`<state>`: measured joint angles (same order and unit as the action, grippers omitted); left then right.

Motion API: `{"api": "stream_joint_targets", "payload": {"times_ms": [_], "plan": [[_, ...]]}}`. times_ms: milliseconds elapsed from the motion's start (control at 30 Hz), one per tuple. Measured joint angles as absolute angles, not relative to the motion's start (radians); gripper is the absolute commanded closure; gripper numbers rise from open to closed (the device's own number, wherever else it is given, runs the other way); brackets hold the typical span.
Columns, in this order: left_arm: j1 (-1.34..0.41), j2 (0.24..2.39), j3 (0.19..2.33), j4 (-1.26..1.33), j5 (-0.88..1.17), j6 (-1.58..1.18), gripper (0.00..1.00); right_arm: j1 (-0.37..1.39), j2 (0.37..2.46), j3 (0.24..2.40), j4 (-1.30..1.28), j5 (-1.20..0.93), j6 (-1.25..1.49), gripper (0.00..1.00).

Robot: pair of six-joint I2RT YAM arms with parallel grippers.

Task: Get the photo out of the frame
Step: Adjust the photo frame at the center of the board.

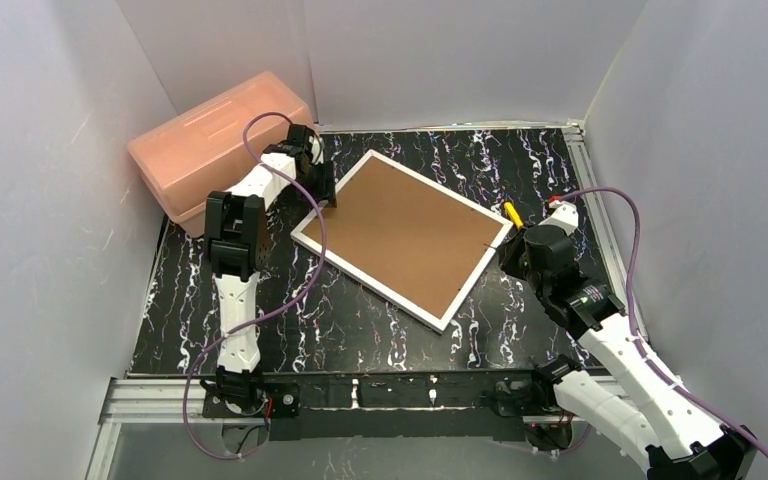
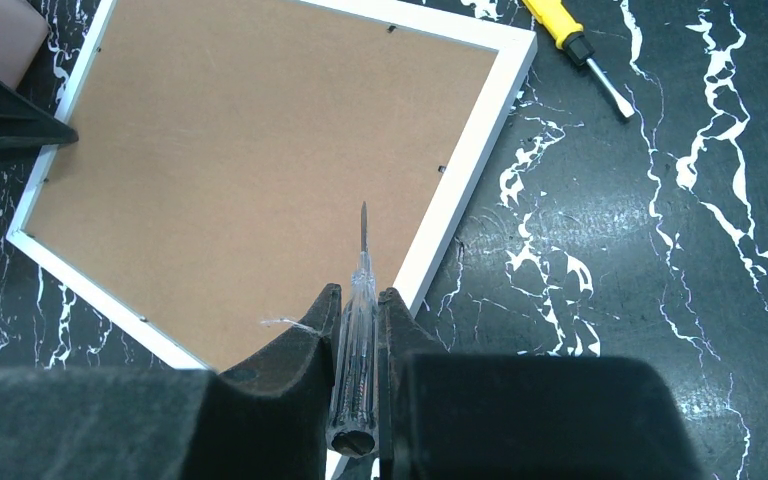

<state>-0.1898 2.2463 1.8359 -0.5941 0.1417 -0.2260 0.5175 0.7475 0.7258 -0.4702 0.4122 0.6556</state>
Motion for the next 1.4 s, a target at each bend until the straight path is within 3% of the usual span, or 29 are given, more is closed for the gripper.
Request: {"api": "stream_joint_targets", "payload": {"times_ms": [267,467,667,767,1133,1400], "plan": [[-0.18,2.246,1.839,-0.59,0.139,-0.233,0.67,0.517,0.742,0.731,-0.472,0.41,0.66,0.99],[-0.173,2.223,1.794,-0.552,0.136,-0.243,0.72,0.517,0.741,0.731,-0.472,0.4,0.663,0.99],[-0.145,2.114,1.615,-0.498,0.159,-0.302,0.74,0.517,0.786,0.731,-0.472,0.356,0.68,0.99],[-0.116,2.033,1.491,-0.475,0.177,-0.347,0.86,0.517,0.802,0.731,-0.473,0.334,0.684,0.99],[-0.041,1.641,0.983,-0.376,0.153,-0.619,0.76,0.517,0.878,0.731,-0.469,0.276,0.641,0.99],[-0.038,1.4,0.688,-0.238,0.187,-0.824,0.75,0.516,1.055,0.745,-0.397,-0.02,0.512,0.99]]}}
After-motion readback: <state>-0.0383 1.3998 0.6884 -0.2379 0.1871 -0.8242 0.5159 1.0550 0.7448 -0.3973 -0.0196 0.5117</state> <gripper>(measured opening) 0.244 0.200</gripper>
